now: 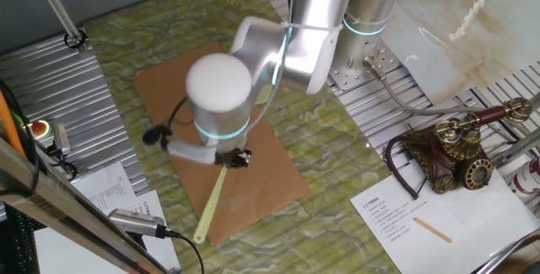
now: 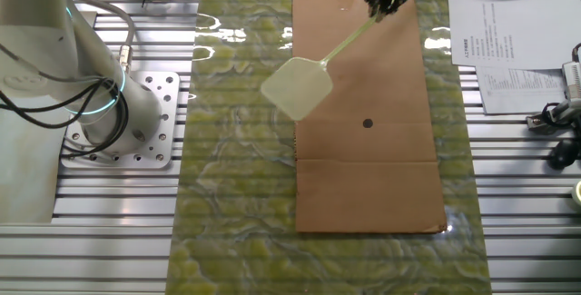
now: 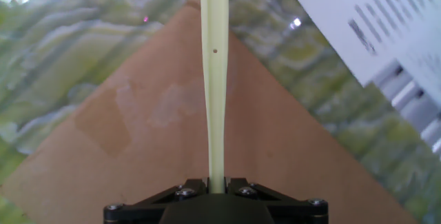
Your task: Swat with a flyswatter
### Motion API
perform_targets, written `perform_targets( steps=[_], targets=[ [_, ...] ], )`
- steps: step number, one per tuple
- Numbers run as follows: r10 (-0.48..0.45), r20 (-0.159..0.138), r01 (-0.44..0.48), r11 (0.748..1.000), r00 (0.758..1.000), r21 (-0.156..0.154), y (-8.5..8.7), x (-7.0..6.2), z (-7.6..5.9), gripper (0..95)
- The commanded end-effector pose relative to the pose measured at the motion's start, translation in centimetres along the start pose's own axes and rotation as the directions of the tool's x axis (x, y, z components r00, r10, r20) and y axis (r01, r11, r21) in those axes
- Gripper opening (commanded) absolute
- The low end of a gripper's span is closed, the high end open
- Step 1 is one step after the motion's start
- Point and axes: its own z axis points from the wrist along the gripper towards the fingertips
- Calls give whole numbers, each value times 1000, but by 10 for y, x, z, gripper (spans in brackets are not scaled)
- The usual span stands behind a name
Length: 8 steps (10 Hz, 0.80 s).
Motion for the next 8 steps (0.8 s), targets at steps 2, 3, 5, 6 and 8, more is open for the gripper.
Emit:
perform_targets(
  steps=[2,3,5,6,8],
  targets=[
    [141,38,-140,990,989,-31,-3,11,16,0],
    [155,41,-153,988,987,-34,-2,10,16,0],
    [210,40,-209,977,977,-34,-2,10,17,0],
    [221,46,-220,975,974,-32,-3,10,17,0],
    [231,46,-230,973,972,-32,-3,10,18,190]
  ],
)
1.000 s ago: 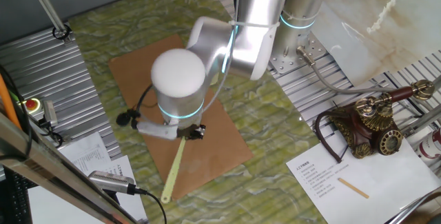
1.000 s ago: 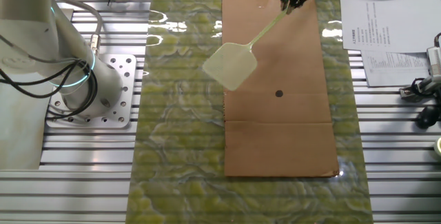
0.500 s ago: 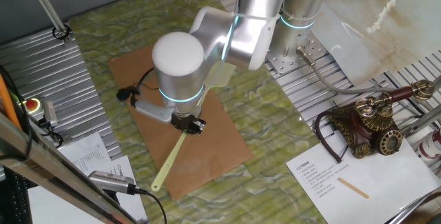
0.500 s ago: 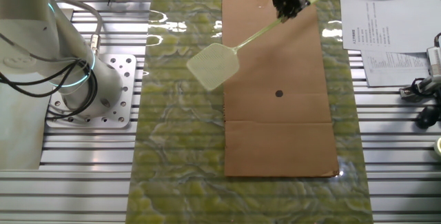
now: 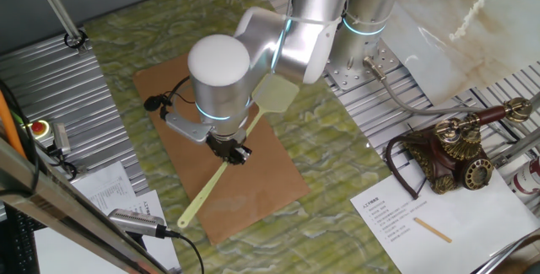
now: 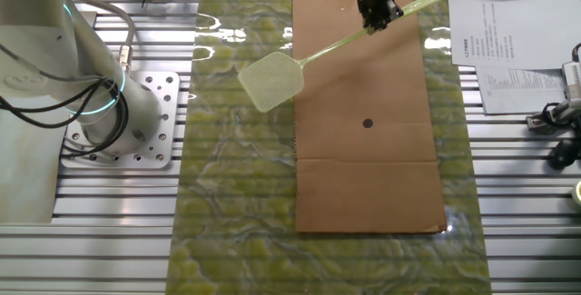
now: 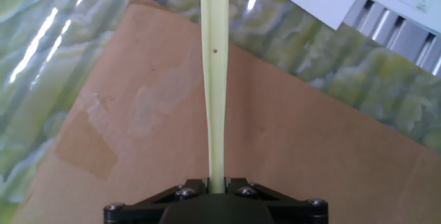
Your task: Swat with a flyswatter
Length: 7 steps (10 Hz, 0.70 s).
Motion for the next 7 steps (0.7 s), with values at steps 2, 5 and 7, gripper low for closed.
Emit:
perform_targets(
  steps=[2,5,7],
  targets=[
    [75,-2,-75,997,997,-2,0,0,5,190],
    [83,-6,-83,997,997,-6,-1,0,8,190],
    [71,-10,-71,997,997,-7,-1,0,7,0]
  ],
)
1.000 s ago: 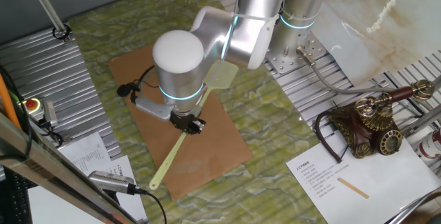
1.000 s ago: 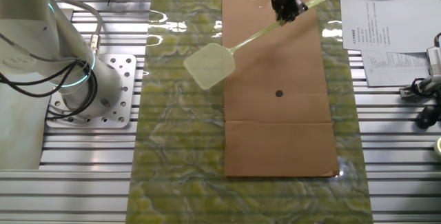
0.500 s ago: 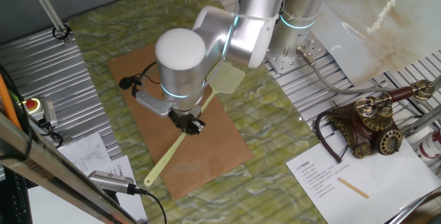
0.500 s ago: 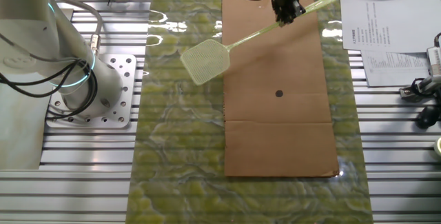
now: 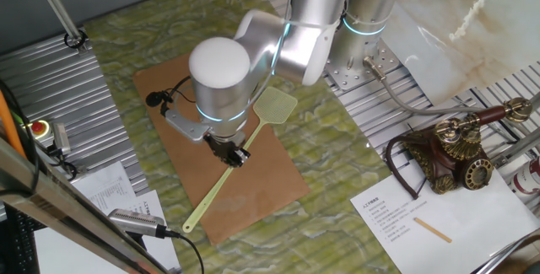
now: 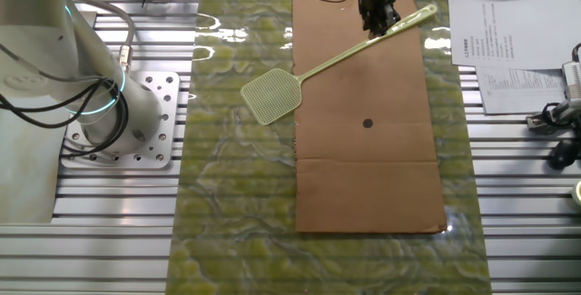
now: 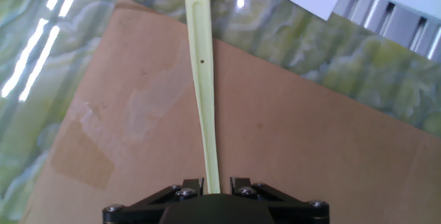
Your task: Swat with a flyswatter
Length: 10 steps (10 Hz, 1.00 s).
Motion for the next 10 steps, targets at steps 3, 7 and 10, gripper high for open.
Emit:
perform_targets(
  steps=[3,7,10],
  targets=[
    [91,-16,-91,996,996,2,0,1,-9,0],
    [287,-2,-287,957,958,-35,1,1,-16,0],
    [275,0,-275,961,961,-34,1,1,-16,0]
  ],
)
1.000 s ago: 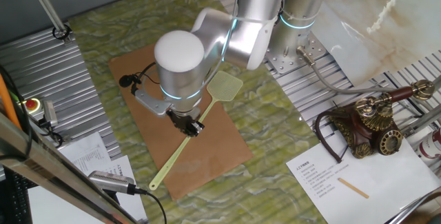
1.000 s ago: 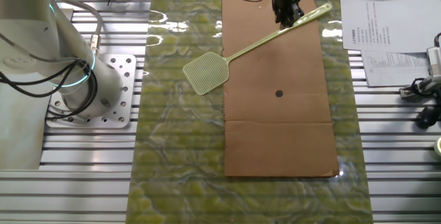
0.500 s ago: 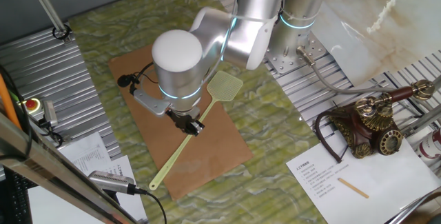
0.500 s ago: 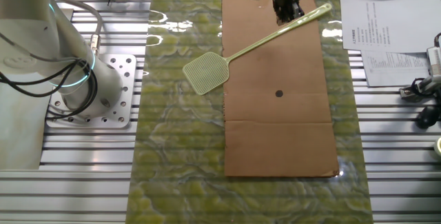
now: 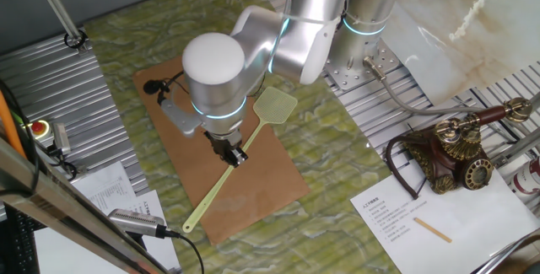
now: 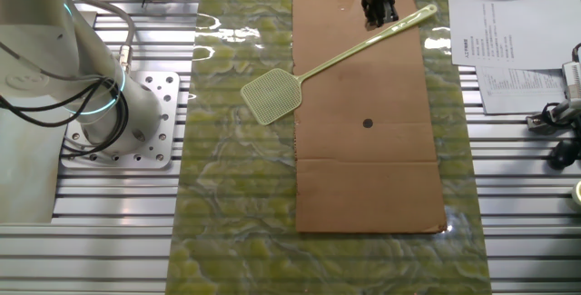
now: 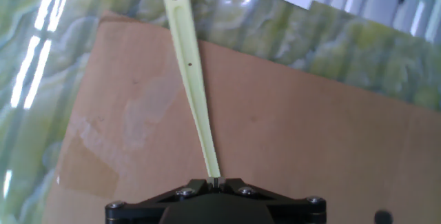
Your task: Swat with a flyswatter
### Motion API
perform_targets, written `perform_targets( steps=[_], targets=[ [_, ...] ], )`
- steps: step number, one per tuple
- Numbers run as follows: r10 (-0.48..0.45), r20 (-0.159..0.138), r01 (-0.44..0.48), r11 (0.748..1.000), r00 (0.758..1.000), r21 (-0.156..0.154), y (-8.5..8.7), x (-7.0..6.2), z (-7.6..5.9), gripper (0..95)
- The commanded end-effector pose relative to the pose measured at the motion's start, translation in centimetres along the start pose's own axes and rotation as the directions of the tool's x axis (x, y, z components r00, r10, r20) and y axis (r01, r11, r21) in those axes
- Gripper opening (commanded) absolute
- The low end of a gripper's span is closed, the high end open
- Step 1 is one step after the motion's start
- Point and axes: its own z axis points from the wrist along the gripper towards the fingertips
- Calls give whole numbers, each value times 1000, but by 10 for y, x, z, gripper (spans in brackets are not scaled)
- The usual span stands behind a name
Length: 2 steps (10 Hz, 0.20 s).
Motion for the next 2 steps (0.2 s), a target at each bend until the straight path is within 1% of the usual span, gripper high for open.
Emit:
perform_targets(
  steps=[1,2],
  targets=[
    [39,6,-39,999,999,-10,0,1,-1,0],
    [42,6,-42,999,999,-10,0,1,-1,0]
  ],
)
